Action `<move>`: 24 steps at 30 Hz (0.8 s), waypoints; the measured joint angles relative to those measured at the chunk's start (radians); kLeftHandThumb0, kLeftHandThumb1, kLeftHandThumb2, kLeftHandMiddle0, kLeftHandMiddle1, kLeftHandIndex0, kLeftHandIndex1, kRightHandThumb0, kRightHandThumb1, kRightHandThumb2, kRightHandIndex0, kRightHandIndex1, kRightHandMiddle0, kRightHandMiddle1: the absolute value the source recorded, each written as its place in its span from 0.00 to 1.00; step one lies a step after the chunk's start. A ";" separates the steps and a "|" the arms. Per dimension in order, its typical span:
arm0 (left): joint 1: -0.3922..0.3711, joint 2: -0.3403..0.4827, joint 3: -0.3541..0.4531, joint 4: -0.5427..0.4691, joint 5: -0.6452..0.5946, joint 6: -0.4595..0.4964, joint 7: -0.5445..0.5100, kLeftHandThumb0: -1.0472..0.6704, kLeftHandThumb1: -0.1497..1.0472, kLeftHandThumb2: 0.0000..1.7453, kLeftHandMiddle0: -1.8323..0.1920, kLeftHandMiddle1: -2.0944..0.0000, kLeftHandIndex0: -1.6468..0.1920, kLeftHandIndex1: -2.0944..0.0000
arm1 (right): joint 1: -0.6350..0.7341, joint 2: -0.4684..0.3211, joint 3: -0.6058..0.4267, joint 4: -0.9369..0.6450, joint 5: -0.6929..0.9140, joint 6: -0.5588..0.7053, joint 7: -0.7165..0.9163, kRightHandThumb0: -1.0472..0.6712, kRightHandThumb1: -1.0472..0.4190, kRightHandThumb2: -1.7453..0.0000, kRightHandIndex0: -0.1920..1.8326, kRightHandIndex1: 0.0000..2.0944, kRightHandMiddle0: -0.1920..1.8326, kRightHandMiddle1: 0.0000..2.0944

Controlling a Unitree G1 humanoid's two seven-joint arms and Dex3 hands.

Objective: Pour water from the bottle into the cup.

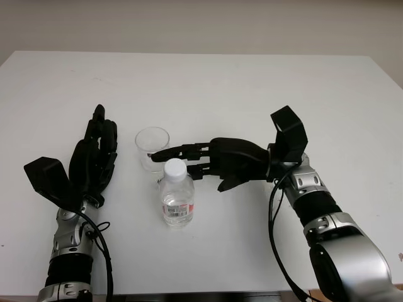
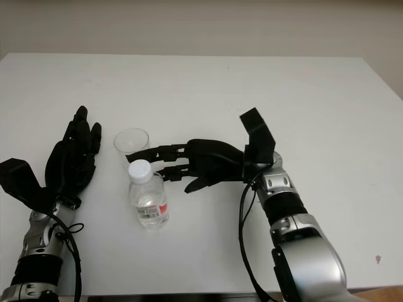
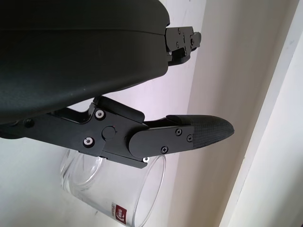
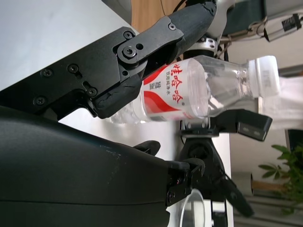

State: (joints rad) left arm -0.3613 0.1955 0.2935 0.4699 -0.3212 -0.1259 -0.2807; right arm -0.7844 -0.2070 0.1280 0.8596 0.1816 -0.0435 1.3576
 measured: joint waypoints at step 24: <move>0.005 0.000 0.002 -0.037 -0.003 0.017 0.022 0.18 1.00 0.26 0.95 0.98 0.94 0.97 | -0.016 0.076 0.097 -0.008 -0.096 0.013 -0.010 0.43 0.22 0.96 0.33 0.98 0.28 0.98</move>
State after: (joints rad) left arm -0.3566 0.1951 0.2956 0.4334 -0.3242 -0.1089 -0.2586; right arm -0.8009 -0.1315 0.2255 0.8520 0.0859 -0.0308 1.3476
